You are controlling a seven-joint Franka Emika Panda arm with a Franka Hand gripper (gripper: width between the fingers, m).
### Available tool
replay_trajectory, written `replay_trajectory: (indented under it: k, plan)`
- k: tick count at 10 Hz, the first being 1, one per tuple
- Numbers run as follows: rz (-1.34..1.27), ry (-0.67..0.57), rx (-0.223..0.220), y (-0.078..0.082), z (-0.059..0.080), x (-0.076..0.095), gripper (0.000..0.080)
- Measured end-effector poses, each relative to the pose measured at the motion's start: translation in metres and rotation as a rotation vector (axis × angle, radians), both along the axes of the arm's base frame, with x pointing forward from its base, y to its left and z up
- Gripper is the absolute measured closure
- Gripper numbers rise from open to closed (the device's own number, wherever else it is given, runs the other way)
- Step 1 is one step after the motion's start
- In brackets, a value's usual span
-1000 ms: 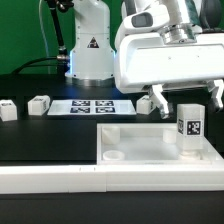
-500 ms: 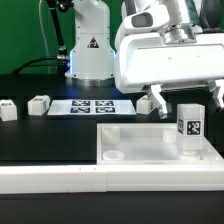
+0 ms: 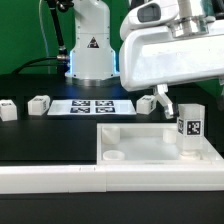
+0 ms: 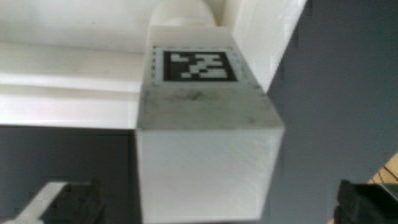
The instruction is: Assemble square table
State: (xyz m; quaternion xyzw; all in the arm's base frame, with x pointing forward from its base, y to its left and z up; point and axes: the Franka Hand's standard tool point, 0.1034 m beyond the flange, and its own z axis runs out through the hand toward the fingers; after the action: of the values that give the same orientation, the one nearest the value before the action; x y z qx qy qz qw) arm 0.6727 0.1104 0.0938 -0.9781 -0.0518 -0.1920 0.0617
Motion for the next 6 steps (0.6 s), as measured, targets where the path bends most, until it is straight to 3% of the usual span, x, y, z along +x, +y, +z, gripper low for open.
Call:
replay_trajectory:
  k: [3,6]
  plan:
    - [0.021,0.225,0.009,0.001,-0.006,-0.006,0.0151]
    - [0.045,0.403,0.013,0.000,-0.016,-0.023,0.0151]
